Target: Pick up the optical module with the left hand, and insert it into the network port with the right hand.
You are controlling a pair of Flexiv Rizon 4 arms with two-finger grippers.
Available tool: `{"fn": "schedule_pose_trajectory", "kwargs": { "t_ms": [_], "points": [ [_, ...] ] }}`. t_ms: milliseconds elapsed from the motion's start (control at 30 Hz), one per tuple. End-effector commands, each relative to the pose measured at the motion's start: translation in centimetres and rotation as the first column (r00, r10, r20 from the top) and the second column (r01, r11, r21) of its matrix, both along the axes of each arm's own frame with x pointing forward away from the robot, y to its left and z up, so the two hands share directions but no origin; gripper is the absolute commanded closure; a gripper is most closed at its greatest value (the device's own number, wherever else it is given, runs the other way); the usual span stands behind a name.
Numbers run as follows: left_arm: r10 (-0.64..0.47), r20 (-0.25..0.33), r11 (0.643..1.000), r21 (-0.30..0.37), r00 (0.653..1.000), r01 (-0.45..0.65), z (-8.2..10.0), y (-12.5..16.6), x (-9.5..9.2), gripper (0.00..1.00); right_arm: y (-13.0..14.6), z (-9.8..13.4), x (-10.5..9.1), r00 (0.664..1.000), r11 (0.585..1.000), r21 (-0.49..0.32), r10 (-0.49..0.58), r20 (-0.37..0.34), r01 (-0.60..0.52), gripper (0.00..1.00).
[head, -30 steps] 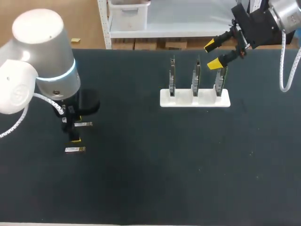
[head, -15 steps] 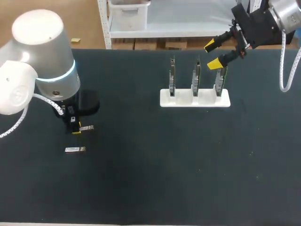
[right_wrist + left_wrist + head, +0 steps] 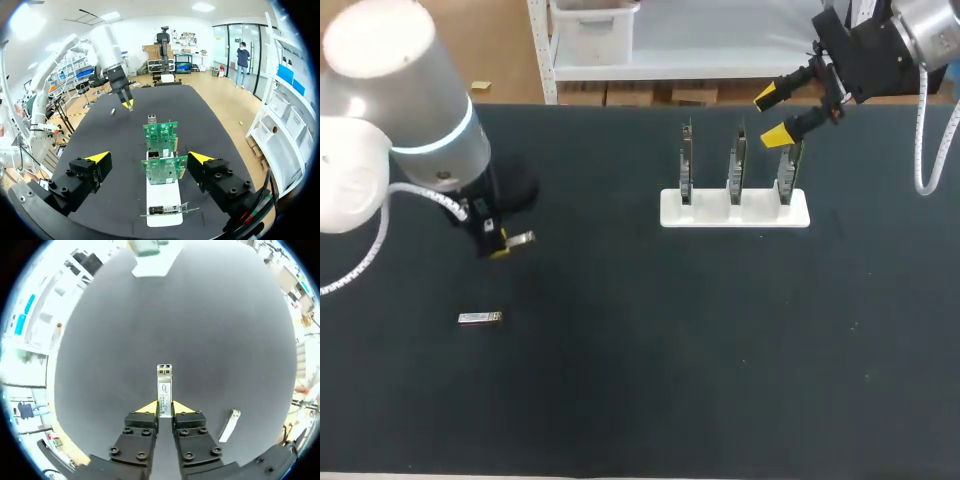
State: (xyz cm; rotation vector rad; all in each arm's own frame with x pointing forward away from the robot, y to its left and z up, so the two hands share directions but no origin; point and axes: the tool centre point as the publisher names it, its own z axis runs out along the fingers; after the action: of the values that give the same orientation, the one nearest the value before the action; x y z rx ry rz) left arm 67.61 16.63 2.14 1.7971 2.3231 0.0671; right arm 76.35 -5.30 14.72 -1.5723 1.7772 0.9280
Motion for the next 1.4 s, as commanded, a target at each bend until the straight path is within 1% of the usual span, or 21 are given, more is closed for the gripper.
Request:
{"fn": "schedule_pose_trajectory", "kwargs": {
  "t_ms": [33,133,267,300,333,433,500,567,633,700,800,900,967,1067,1133,1267,1300,1400],
  "points": [
    [-0.005,0.038,0.998,-0.057,0.999,0.007,2.3,-0.8,1.2,1.00,0.0,0.0,-0.1,1.000,1.000,0.000,-0.002,0.002,0.002,0.00],
    [0.009,0.082,0.991,-0.132,0.997,0.002,4.6,-2.4,3.1,1.00,0.0,0.0,-0.1,1.000,1.000,0.000,-0.002,0.002,0.002,0.00],
    [0.038,0.123,0.962,-0.274,0.992,-0.003,7.8,-5.1,5.9,1.00,0.0,0.0,-0.1,1.000,1.000,0.000,-0.002,0.002,0.002,0.00],
    [0.060,0.125,0.941,-0.338,0.990,-0.014,8.7,-6.0,6.7,1.00,0.0,0.0,-0.1,1.000,1.000,0.000,-0.002,0.002,0.002,0.00],
    [0.068,0.123,0.923,-0.384,0.990,-0.016,9.4,-6.8,7.3,1.00,0.0,0.0,-0.1,1.000,1.000,0.000,-0.002,0.002,0.002,0.00],
    [0.068,0.144,0.876,-0.481,0.987,0.010,11.5,-9.5,9.0,1.00,0.0,0.0,-0.1,1.000,1.000,0.000,-0.002,0.002,0.002,0.00],
    [0.043,0.177,0.859,-0.509,0.983,0.054,13.0,-11.3,10.1,1.00,0.0,0.0,-0.1,1.000,1.000,0.000,-0.002,0.002,0.002,0.00],
    [0.038,0.185,0.826,-0.560,0.982,0.074,14.3,-13.0,11.2,1.00,0.0,0.0,-0.1,1.000,1.000,0.000,-0.002,0.002,0.002,0.00],
    [0.010,0.203,0.815,-0.569,0.979,0.110,15.3,-14.7,12.1,1.00,0.0,0.0,-0.1,1.000,1.000,0.000,-0.002,0.002,0.002,0.00],
    [-0.002,0.214,0.793,-0.595,0.977,0.132,16.1,-16.3,13.0,1.00,0.0,0.0,-0.1,1.000,1.000,0.000,-0.002,0.002,0.002,0.00],
    [-0.013,0.228,0.743,-0.649,0.974,0.162,17.0,-18.6,14.1,1.00,0.0,0.0,-0.1,1.000,1.000,0.000,-0.002,0.002,0.002,0.00],
    [-0.047,0.252,0.701,-0.681,0.967,0.212,17.8,-21.2,14.7,1.00,0.0,0.0,-0.1,1.000,1.000,0.000,-0.002,0.002,0.002,0.00],
    [-0.077,0.269,0.684,-0.686,0.960,0.247,18.2,-22.8,14.8,1.00,0.0,0.0,-0.1,1.000,1.000,0.000,-0.002,0.002,0.002,0.00],
    [-0.094,0.270,0.639,-0.722,0.958,0.266,18.6,-24.8,14.8,1.00,0.0,0.0,-0.1,1.000,1.000,0.000,-0.002,0.002,0.002,0.00],
    [-0.105,0.279,0.617,-0.734,0.954,0.283,18.8,-26.0,14.7,1.00,0.0,0.0,-0.1,1.000,1.000,0.000,-0.002,0.002,0.002,0.00],
    [-0.126,0.287,0.554,-0.774,0.950,0.307,19.0,-28.2,14.4,1.00,0.0,0.0,-0.1,1.000,1.000,0.000,-0.002,0.002,0.002,0.00],
    [-0.138,0.295,0.541,-0.777,0.945,0.321,19.0,-28.7,14.3,1.00,0.0,0.0,-0.1,1.000,1.000,0.000,-0.002,0.002,0.002,0.00],
    [-0.163,0.347,0.500,-0.778,0.924,0.380,18.8,-30.0,13.5,1.00,0.0,0.0,-0.1,1.000,1.000,0.000,-0.002,0.002,0.002,0.00]
  ]
}}
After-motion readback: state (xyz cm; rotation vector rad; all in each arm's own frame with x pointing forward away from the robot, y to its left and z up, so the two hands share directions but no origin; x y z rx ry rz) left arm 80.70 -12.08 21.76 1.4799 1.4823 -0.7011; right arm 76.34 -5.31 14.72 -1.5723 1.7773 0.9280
